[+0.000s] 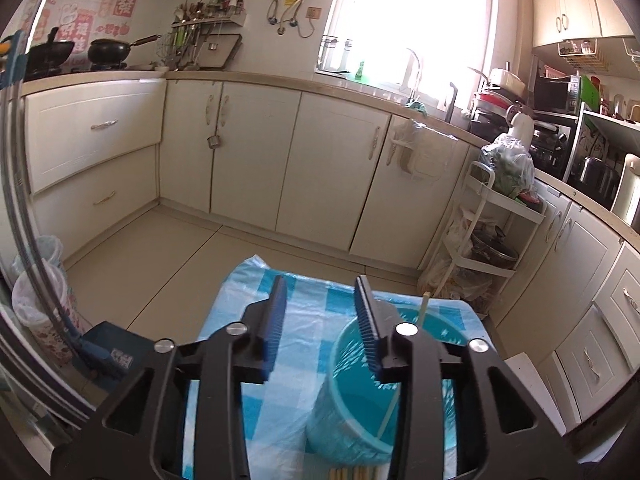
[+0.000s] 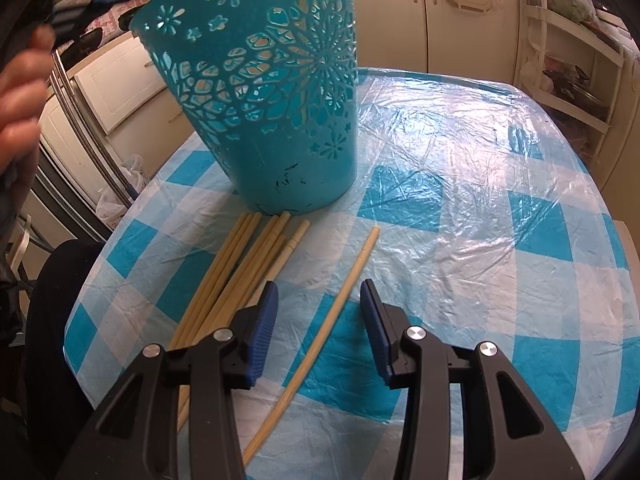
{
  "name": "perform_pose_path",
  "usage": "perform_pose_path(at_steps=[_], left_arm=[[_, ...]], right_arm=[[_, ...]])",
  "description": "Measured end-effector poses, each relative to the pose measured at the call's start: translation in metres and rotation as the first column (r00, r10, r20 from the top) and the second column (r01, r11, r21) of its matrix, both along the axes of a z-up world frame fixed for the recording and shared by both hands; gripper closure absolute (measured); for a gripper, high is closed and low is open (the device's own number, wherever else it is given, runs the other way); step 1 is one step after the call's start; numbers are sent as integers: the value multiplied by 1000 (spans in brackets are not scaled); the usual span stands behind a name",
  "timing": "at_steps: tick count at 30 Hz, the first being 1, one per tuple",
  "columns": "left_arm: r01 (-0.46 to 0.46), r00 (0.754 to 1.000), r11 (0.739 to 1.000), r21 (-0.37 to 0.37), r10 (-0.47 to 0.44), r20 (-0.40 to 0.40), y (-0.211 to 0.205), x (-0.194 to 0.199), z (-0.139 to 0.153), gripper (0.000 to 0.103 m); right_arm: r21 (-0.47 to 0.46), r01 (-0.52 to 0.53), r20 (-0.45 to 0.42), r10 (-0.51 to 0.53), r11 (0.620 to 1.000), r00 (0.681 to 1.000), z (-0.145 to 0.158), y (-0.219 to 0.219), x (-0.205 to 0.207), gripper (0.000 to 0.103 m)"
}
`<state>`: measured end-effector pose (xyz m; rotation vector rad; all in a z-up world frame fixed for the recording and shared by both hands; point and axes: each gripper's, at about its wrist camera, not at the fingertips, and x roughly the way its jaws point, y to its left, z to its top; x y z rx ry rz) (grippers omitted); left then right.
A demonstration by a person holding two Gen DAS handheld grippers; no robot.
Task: Organize utensils
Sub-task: 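Lower the right gripper onto a loose chopstick and close on it, then lift the chopstick with the right gripper and drop it into the basket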
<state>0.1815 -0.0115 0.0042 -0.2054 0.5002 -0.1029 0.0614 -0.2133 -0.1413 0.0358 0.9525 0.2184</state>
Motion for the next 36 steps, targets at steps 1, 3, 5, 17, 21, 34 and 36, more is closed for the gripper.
perform_pose_path(at_steps=[1,3,5,17,21,34,36], left_arm=[[-10,1000,1000,3,10,-6,6,-5,-3,62],[-35,999,999,9,35,-15,19,-18,-11,57],[-57,998,998,22,57,-26,30,-28,-21,53],[-78,976,996,47,86,-200,69,-37,-105,44],[-48,972,997,64,61,-226,69,-35,-121,44],[-11,961,998,62,28,-275,62,-32,-135,37],[-15,959,998,58,30,-280,63,-31,-136,37]], right_arm=[[-2,2,0,-2,1000,1000,0,0,-1,61],[-8,3,0,-3,1000,1000,1,0,-2,61],[-12,4,-2,-4,1000,1000,1,1,-2,61],[-139,28,-36,-34,990,999,2,9,14,82],[-146,19,-62,-28,989,998,4,6,12,97],[405,134,25,-158,904,987,66,-72,-46,98],[436,102,95,-158,894,983,92,-71,-50,98]])
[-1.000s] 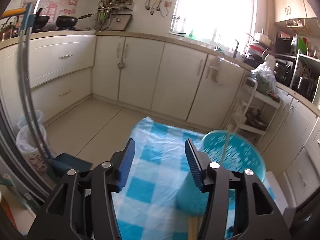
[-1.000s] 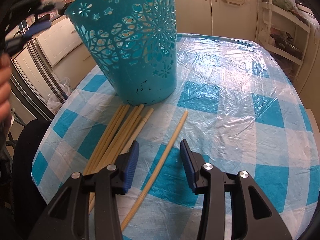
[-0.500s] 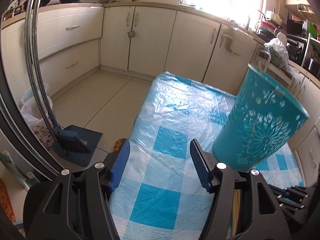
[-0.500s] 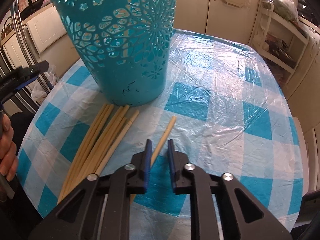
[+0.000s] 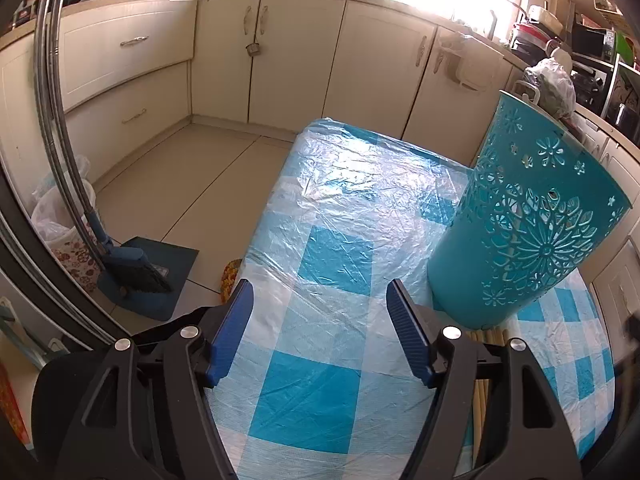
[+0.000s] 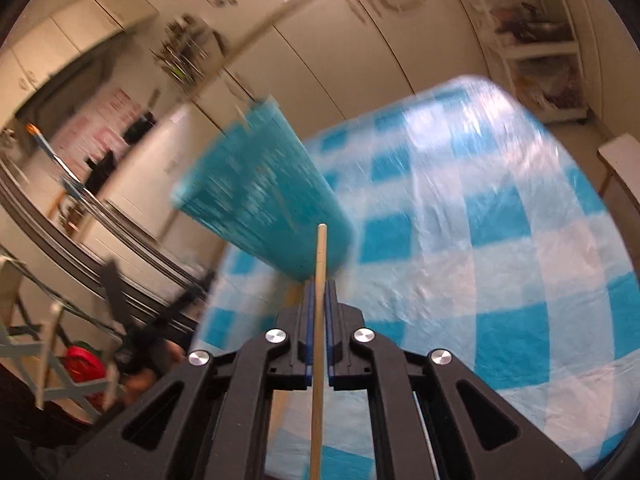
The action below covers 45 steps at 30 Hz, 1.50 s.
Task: Organize utensils
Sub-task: 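Lift the chopstick with the right gripper and drop it into the basket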
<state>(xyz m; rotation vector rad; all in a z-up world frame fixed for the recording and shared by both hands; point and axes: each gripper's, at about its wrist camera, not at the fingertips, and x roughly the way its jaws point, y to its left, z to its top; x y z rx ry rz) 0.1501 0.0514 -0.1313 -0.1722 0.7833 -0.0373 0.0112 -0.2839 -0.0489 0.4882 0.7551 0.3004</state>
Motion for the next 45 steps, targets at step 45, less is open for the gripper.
perform_pose_path(at_steps=[45], left_arm=[[-21,1000,1000,-20,21,-11,2,1,-4,35]], right_arm=[[-292,125,197,-68,948,978,21,78,20,82]])
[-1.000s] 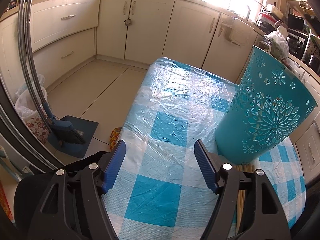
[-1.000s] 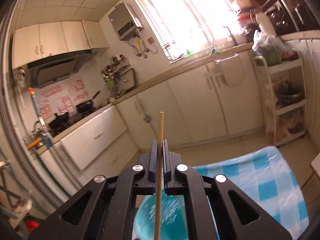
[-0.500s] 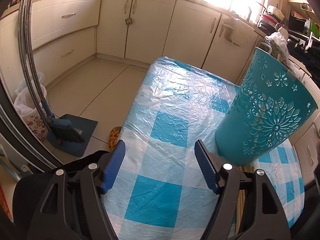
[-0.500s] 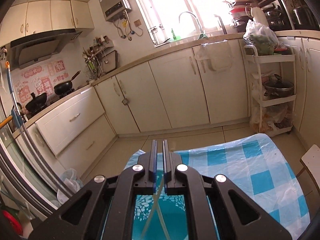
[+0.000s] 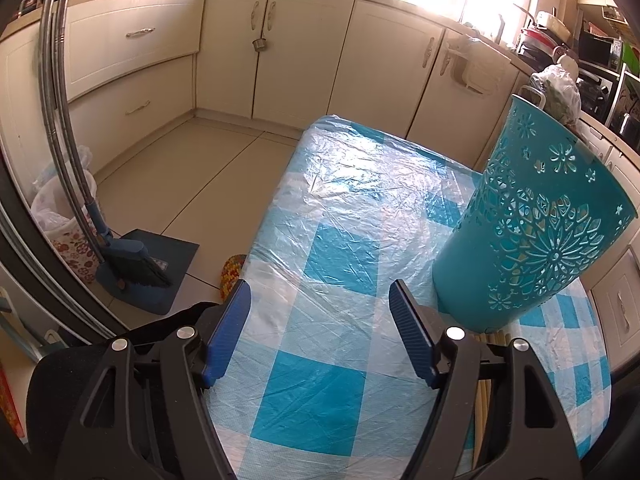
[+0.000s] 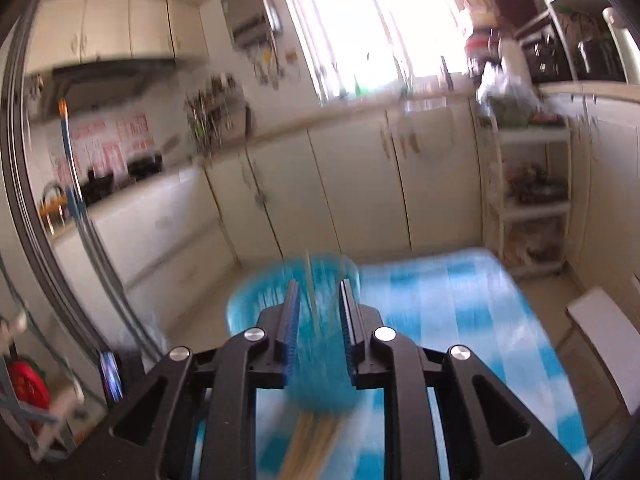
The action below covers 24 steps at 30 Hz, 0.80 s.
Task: Organize utensils
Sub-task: 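Lift the chopstick with the right gripper and drop it into the basket, then lower the left gripper onto another chopstick and close on it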
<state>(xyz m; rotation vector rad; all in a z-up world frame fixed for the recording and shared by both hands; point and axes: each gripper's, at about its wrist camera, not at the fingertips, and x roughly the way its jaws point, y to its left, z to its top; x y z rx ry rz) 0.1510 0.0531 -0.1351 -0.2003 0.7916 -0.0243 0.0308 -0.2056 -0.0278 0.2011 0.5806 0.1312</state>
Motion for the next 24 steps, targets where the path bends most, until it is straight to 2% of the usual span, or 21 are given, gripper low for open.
perform_pose_path(at_steps=[2,3,6,16,22,24], left_arm=[[1,1000,1000,3,-1,1,0,0,0,35],[2,1000,1000,4,-2,2,-1,0,0,35],[3,1000,1000,7,-3,1,-1,-1,0,35],[7,1000,1000,4,-7,-6,-2,1,-2,34],[12,1000,1000,6,-12,-4,-3,1,-1,34],[42,999,999,15,-42,-2,-8,-2,1,34]], right_arm=[[8,-16,-163,17,1000,987,-45,6,5,84],[9,-24,-217,26,1000,976,-63,9,8,87],[-5,-37,-304,34,999,952,-94,17,20,89],[-91,-61,-360,25,994,933,-115,33,41,89],[-177,-135,-366,62,975,928,-116,42,35,93],[-202,-159,-373,74,966,925,-116,40,31,95]])
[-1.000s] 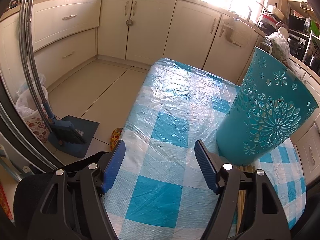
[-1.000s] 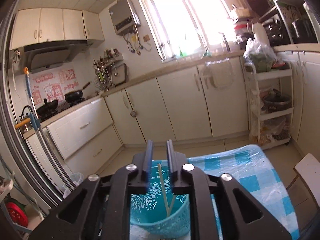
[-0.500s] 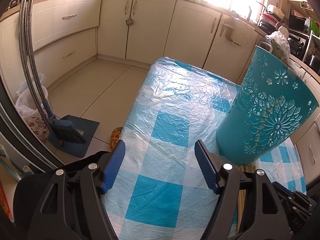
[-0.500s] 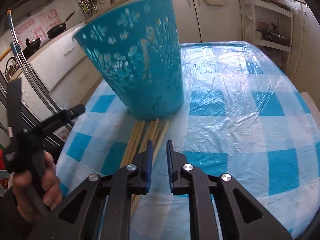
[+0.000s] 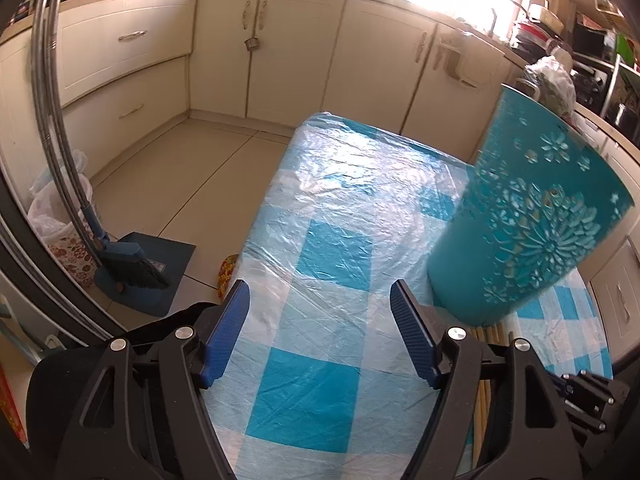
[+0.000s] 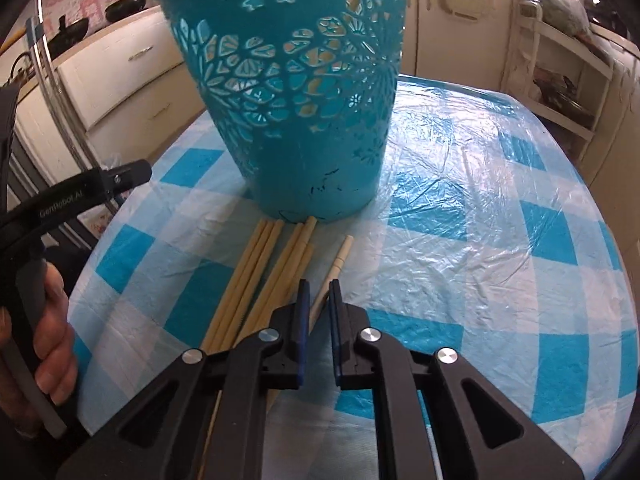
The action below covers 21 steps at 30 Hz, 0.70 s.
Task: Organize utensils
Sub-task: 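Lower the left gripper onto another chopstick and close on it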
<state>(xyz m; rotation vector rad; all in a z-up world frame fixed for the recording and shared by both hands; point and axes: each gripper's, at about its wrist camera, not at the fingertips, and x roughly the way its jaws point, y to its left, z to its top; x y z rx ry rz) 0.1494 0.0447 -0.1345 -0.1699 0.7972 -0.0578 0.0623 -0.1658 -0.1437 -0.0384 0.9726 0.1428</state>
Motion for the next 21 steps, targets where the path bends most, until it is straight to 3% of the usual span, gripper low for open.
perform_pose_path(at_steps=[4,7,12,21], left_arm=[[153,988,988,19,-153,-28,-28,-14,5,34],[221,974,975,37,-219,-59,-50,-23,4,34],[243,964,967,80,-231,-133,-70,-25,-7,34],[251,956,963,98,-231,-180,-82,-26,-14,34]], right_arm=[[-50,-25,-13,24,998,1000,0,-14,-7,96],[-6,-2,-17,2,1000,1000,0,-29,-8,96],[40,12,-14,-11,999,1000,-1,-33,-7,96],[90,18,-19,-16,996,1000,-4,-39,-8,96]])
